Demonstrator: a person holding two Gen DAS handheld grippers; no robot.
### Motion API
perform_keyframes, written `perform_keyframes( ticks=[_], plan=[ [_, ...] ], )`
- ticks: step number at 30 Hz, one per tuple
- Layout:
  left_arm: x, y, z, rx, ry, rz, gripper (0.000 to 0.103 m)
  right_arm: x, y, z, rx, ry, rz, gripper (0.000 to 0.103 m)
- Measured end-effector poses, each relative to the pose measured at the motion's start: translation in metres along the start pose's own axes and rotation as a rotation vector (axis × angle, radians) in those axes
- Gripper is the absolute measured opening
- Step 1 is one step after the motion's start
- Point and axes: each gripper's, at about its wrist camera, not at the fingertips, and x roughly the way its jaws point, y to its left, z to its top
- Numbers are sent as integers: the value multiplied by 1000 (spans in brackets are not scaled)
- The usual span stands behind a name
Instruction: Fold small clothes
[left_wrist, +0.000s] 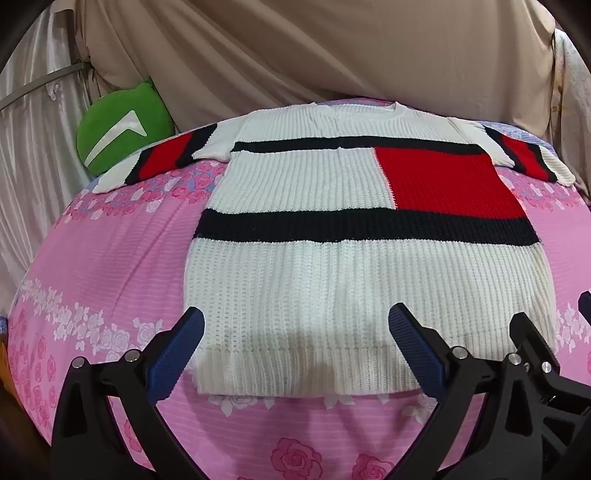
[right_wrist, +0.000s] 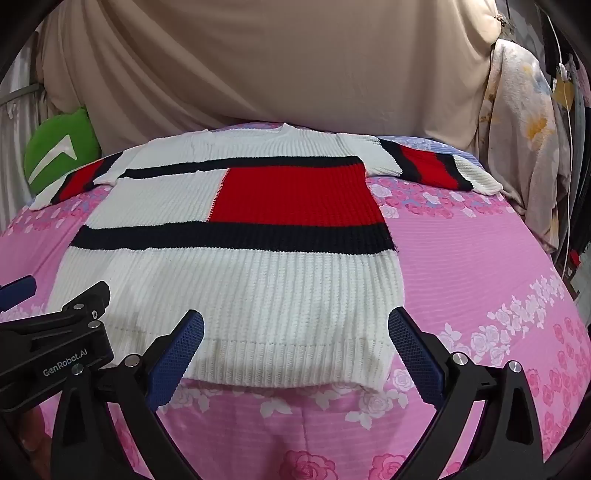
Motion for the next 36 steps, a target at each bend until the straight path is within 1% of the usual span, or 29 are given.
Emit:
perform_keyframes(
  ticks=[1,5,9,25,36],
  plan=[
    [-1,0,0,3,-10,4,98,-1,0,0,-4,-11,-5,98],
    [1,-1,1,9,-5,-2,98,0,1,1,-7,-1,-10,98],
    [-2,1,1,9,-13,7,98,-1,1,0,-5,-3,-12,98],
    [-6,5,-1,1,-28,8,98,1,3,-3,-6,7,-7,98],
    [-7,5,-2,5,-41,22,98,0,3,-1,-6,8,-3,98]
  ],
)
